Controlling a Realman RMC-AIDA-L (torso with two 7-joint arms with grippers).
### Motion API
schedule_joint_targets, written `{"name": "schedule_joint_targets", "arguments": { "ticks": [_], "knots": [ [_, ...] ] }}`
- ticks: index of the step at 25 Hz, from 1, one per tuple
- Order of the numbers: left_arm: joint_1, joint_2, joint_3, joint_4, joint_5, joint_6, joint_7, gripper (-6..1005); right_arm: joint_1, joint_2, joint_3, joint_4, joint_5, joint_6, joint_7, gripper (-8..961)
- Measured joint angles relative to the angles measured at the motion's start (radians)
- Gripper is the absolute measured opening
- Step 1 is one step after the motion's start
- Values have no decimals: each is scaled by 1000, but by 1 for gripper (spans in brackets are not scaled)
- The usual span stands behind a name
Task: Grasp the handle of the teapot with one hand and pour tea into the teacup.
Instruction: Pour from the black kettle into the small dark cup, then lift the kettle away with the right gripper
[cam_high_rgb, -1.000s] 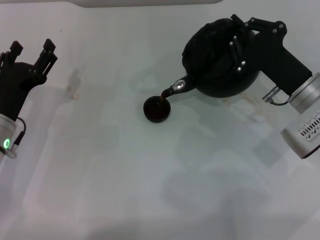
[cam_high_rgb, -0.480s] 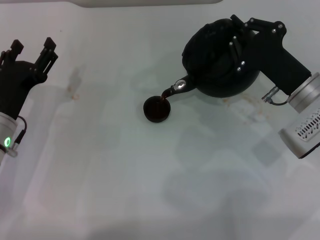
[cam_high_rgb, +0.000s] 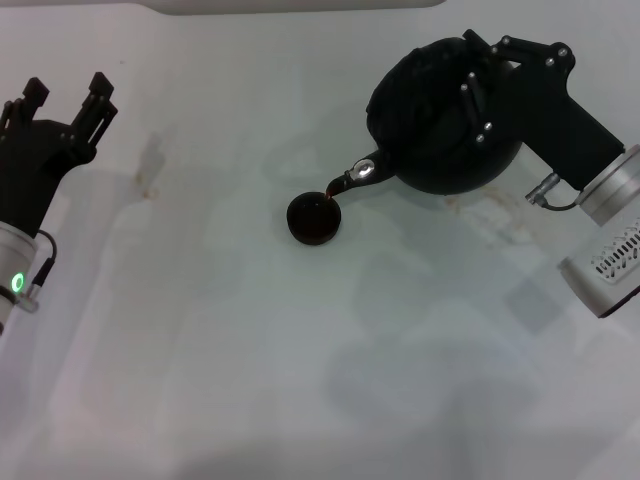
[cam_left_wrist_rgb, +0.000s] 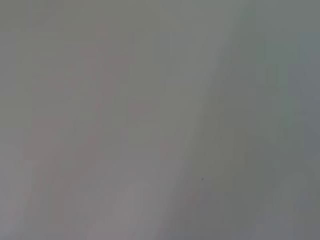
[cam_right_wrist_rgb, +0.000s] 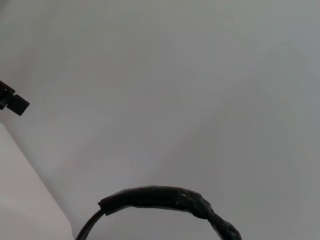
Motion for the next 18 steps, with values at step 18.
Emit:
{"name": "schedule_joint_targets", "arguments": {
  "ticks": [18],
  "knots": [
    [-3,0,0,0,-2,0,0,872,3,-3,0,3,-4,1,135,118]
  ]
}}
